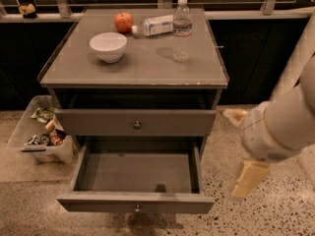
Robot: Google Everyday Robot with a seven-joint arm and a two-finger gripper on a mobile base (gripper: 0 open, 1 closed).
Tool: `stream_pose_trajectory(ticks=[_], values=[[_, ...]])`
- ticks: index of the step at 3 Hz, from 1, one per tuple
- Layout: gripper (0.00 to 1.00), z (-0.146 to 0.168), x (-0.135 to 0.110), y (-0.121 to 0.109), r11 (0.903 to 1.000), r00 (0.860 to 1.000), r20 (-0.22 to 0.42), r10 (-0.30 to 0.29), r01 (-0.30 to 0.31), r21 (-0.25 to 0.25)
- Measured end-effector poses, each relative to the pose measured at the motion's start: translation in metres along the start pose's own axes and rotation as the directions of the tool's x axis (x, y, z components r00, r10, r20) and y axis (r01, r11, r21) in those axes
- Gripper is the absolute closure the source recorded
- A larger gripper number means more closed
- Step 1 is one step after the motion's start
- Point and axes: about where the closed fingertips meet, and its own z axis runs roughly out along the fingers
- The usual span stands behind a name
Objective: Close middle drawer
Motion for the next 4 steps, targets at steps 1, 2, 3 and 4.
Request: stream_pose_trajectory(ticks=[1, 2, 3, 4], values=[[0.0, 0.09, 0.005, 0.039, 0.9969, 0.999, 0.026, 0.021, -0.019, -0.076], [0.0, 0.184, 0.023, 0.094, 0.9782, 0.998, -0.007, 0.067, -0.067, -0.196], [0.0, 0.264, 0.059, 0.161, 0.9449, 0.992, -0.103, 0.073, -0.102, -0.311], [0.0, 0.311, 0.083, 0.224, 0.8878, 0.982, -0.143, 0.122, -0.172, -0.427]])
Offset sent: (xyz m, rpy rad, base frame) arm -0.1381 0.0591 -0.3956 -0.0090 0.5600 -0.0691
